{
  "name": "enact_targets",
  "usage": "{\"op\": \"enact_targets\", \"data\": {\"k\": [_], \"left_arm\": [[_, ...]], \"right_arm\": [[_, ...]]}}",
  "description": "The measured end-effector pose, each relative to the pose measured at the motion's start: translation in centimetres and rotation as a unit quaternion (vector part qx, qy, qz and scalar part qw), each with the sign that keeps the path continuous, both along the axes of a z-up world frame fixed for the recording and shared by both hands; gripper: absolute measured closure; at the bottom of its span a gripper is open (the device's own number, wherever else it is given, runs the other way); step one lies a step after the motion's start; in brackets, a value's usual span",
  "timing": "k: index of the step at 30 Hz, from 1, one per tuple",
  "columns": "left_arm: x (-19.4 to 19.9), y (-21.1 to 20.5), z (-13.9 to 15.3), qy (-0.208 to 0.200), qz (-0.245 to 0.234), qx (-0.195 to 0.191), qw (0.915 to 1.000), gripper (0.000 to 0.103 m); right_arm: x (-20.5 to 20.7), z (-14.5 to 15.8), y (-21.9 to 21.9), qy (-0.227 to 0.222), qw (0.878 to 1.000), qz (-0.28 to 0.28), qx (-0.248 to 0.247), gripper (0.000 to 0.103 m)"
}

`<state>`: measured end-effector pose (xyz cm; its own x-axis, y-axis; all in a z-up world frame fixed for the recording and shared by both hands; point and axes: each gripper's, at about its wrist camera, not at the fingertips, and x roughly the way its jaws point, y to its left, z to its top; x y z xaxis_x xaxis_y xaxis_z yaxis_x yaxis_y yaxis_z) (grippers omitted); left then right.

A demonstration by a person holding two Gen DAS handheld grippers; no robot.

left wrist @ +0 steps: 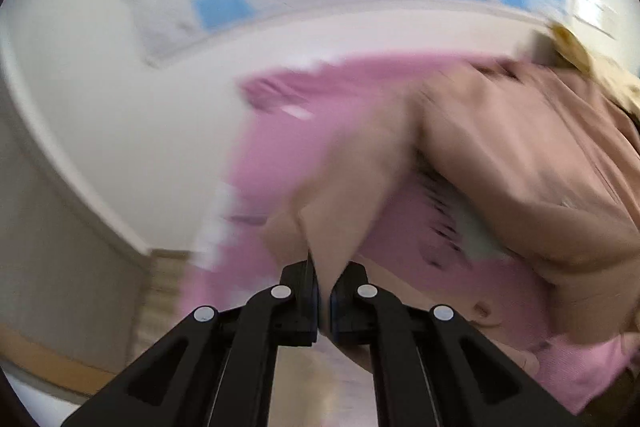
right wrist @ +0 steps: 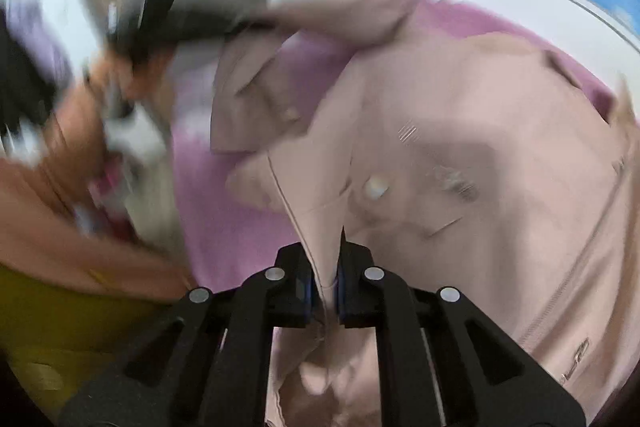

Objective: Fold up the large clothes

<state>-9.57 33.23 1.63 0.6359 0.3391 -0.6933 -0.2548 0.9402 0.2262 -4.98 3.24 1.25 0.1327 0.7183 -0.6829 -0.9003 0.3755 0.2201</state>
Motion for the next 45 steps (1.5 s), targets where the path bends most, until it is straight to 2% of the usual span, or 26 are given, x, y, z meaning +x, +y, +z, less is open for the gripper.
{"op": "enact_targets", "data": {"k": [3,5,6,7,8,9,11,12,15,16,17,18,20,24,28,30,32,33,34,35,36,37,38,41,43,45], "left_arm": [[0.0,2.6,1.7,0.013,0.076,0.084,0.9934,0.091],[-0.3,2.7,1.5,0.021,0.088,0.110,0.9897,0.064],[-0.7,2.0,1.3,0.017,0.071,0.102,0.9922,0.058],[-1.3,1.2,1.2,0.006,0.040,0.079,0.9960,0.054],[-2.1,0.4,1.1,-0.008,-0.002,0.041,0.9991,0.051],[-3.2,-1.0,0.8,-0.025,-0.064,-0.020,0.9974,0.049],[-4.7,-3.5,-0.1,-0.041,-0.140,-0.072,0.9866,0.046],[-5.5,-5.3,-1.1,-0.043,-0.187,-0.096,0.9767,0.043],[-6.5,-8.8,-3.5,-0.030,-0.250,-0.117,0.9606,0.041],[-6.8,-9.9,-4.3,-0.025,-0.277,-0.136,0.9509,0.040],[-6.7,-10.8,-4.8,-0.024,-0.289,-0.142,0.9465,0.037],[-7.0,-11.4,-5.3,-0.022,-0.339,-0.124,0.9323,0.034],[-7.0,-12.6,-6.4,-0.018,-0.347,-0.111,0.9311,0.029],[-5.3,-14.2,-7.7,-0.004,-0.337,-0.108,0.9355,0.029],[-4.8,-14.8,-8.3,-0.003,-0.320,-0.102,0.9420,0.032],[-4.0,-14.3,-8.2,-0.007,-0.300,-0.124,0.9459,0.048],[-2.6,-13.5,-8.2,-0.003,-0.277,-0.168,0.9460,0.094],[-2.3,-13.3,-8.2,0.000,-0.268,-0.177,0.9471,0.100],[-2.0,-13.1,-8.1,0.002,-0.258,-0.189,0.9475,0.099],[-2.0,-12.7,-7.6,0.001,-0.249,-0.202,0.9470,0.100],[-2.4,-12.3,-6.7,-0.004,-0.248,-0.219,0.9437,0.100],[-2.7,-12.0,-5.8,-0.009,-0.247,-0.232,0.9407,0.100],[-3.0,-11.8,-4.9,-0.010,-0.246,-0.239,0.9391,0.100],[-4.9,-10.8,-1.2,-0.015,-0.241,-0.242,0.9397,0.100],[-6.6,-10.1,1.2,-0.019,-0.226,-0.229,0.9466,0.100],[-7.8,-9.5,2.5,-0.019,-0.210,-0.219,0.9526,0.100]], "right_arm": [[2.7,2.1,-2.2,0.018,0.998,-0.042,0.047,0.090],[2.8,2.0,-1.9,0.019,0.998,-0.040,0.044,0.079],[2.4,1.5,-1.5,0.015,0.999,-0.035,0.032,0.066],[2.3,1.1,-1.4,0.014,0.999,-0.028,0.024,0.060],[2.2,0.7,-0.7,0.014,1.000,-0.019,0.012,0.060],[2.3,0.3,0.2,0.014,1.000,-0.012,-0.001,0.060],[1.6,-0.4,1.2,0.010,1.000,-0.010,-0.011,0.058],[1.7,-0.5,0.7,0.020,1.000,-0.013,-0.003,0.052],[0.3,-0.7,-1.7,0.036,0.998,-0.036,0.034,0.033],[0.0,-0.4,-2.8,0.034,0.997,-0.048,0.044,0.033],[-0.1,-0.2,-4.5,0.032,0.995,-0.070,0.057,0.033],[0.0,0.1,-6.4,0.033,0.992,-0.095,0.071,0.033],[0.6,0.1,-10.0,0.037,0.984,-0.148,0.091,0.033],[1.9,-2.6,-17.5,0.056,0.952,-0.292,0.074,0.030],[1.4,-5.2,-22.1,0.085,0.926,-0.363,0.067,0.030],[1.1,-6.0,-23.4,0.097,0.919,-0.376,0.071,0.030],[1.0,-6.7,-24.2,0.109,0.918,-0.374,0.076,0.030],[1.1,-7.0,-24.0,0.120,0.919,-0.365,0.086,0.030],[1.3,-7.4,-23.7,0.126,0.921,-0.357,0.091,0.032],[1.7,-7.5,-23.1,0.130,0.924,-0.347,0.091,0.038],[2.2,-7.6,-22.8,0.132,0.928,-0.337,0.090,0.063],[2.7,-7.7,-22.1,0.146,0.932,-0.317,0.095,0.096],[3.1,-7.3,-21.8,0.157,0.934,-0.304,0.105,0.099],[3.2,-3.7,-22.7,0.123,0.931,-0.306,0.158,0.100],[3.0,-0.5,-24.0,0.094,0.924,-0.311,0.199,0.100],[2.9,0.8,-24.5,0.086,0.923,-0.310,0.213,0.100]]}}
